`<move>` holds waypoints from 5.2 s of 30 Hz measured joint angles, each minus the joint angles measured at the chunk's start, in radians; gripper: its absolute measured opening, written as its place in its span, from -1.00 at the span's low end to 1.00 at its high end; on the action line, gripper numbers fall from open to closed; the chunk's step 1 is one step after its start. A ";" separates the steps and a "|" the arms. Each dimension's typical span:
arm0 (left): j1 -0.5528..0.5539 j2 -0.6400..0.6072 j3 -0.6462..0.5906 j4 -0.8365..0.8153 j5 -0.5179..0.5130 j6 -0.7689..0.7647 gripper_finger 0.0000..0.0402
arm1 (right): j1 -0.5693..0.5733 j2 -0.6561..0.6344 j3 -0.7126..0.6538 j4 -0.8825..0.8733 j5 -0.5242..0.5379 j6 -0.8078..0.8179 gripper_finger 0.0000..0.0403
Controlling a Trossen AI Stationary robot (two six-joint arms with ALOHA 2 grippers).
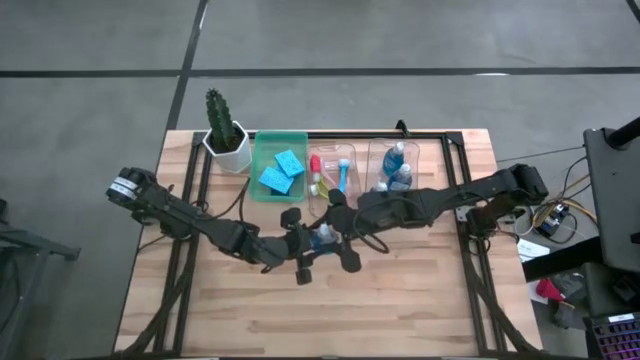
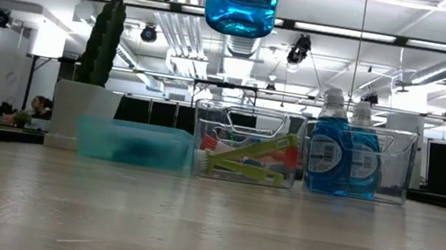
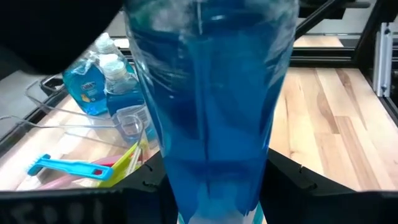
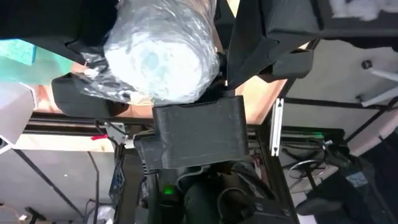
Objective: Pick & Place Kitchen Sink Supplies
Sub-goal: Put the blue dishwashing liquid bottle into the right transparent bin
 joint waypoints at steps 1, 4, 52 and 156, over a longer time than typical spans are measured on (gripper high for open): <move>0.000 0.000 0.000 -0.001 0.006 0.000 -0.18 | 0.001 0.000 0.001 -0.003 -0.001 0.000 0.11; -0.001 0.000 0.000 -0.004 0.017 -0.001 -0.18 | 0.006 -0.005 0.000 0.004 -0.002 -0.004 0.09; -0.002 0.001 -0.002 0.000 -0.010 -0.007 0.42 | 0.014 -0.016 -0.009 -0.056 0.005 0.005 -0.36; -0.034 -0.043 -0.003 -0.332 -0.049 -0.209 0.65 | -0.074 -0.709 -0.630 -0.510 0.817 0.509 -0.38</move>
